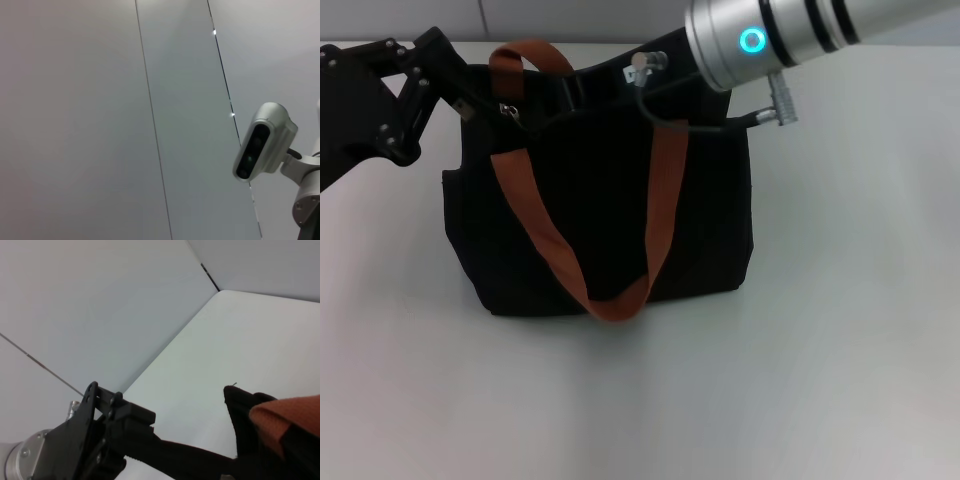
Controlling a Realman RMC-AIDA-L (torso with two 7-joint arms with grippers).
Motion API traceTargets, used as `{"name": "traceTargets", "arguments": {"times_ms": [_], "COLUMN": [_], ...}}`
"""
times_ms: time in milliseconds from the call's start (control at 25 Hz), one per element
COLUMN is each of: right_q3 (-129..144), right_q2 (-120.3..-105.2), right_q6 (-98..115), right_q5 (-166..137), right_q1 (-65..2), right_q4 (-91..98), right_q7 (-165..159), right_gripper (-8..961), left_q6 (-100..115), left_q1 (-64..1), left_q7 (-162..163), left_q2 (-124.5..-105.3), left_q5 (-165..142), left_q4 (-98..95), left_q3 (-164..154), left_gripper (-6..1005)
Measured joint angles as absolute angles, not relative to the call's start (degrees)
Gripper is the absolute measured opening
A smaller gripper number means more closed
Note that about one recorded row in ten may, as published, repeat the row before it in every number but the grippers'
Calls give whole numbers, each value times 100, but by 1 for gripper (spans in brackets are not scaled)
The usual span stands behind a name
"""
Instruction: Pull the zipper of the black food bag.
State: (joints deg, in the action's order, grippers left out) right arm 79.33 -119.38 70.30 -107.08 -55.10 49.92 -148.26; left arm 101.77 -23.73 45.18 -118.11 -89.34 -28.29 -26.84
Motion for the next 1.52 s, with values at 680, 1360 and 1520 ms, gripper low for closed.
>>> {"name": "traceTargets", "arguments": {"times_ms": [680,1360,1520], "right_q3": [7629,7793,7783], "right_q2": [-11918,-11970,-11963], "right_q6": [7264,7057,7072], "right_q5": [-10802,-10560,-10504], "right_q1": [-5689,-5912,-5902], "right_q4": [5000,4676,4659], "right_q7": [-14408,-14063,-14029], "right_gripper": [422,467,466], "left_q6": [10191,10178,10166], "left_q1": [-2343,-2417,-2417], "left_q7": [4609,4658,4658], "left_q2": [-11828,-11828,-11823], "left_q5": [-8919,-8910,-8910], "left_q4": [-2821,-2760,-2759], "left_q3": [-2575,-2575,-2575], "left_gripper": [23,24,23]}}
